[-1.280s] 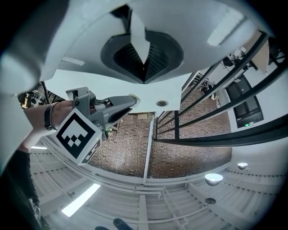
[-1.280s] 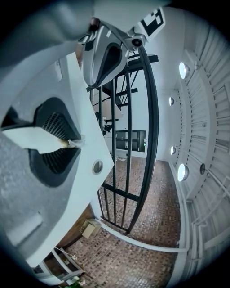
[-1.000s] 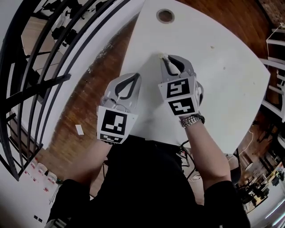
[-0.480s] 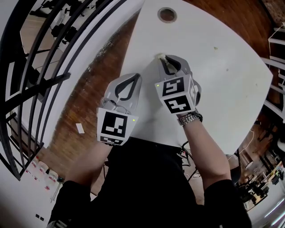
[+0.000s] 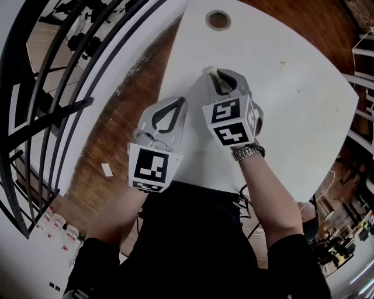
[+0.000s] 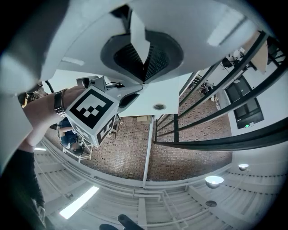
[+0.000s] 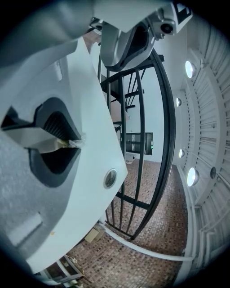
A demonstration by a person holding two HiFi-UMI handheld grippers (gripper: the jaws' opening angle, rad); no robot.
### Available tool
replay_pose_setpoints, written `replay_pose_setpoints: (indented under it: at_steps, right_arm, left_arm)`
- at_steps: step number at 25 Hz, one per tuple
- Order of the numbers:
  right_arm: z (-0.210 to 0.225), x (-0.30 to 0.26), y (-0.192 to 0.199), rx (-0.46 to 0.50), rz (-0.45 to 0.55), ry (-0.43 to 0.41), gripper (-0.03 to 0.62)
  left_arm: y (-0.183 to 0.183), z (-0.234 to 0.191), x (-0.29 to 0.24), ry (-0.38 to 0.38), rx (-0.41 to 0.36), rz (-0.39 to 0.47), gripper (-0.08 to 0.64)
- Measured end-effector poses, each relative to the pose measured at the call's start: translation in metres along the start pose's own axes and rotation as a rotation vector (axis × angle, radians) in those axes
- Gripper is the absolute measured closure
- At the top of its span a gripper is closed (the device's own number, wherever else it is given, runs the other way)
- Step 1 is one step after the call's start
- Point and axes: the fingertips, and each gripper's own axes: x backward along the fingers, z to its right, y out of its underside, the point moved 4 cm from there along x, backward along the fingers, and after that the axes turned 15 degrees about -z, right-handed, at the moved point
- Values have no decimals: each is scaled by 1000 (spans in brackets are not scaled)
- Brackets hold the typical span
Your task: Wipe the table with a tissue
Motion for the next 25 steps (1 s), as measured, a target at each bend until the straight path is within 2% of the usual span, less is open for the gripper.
replay_pose_setpoints:
  at_steps: [14, 25]
  right_arm:
    - [17, 2, -4, -37, 10, 52, 549]
    - [53, 44, 3, -78, 33, 142, 548]
  left_arm:
    - [-21, -9, 11, -9, -52, 33, 543]
    - [-41, 6, 22, 14, -104, 68, 543]
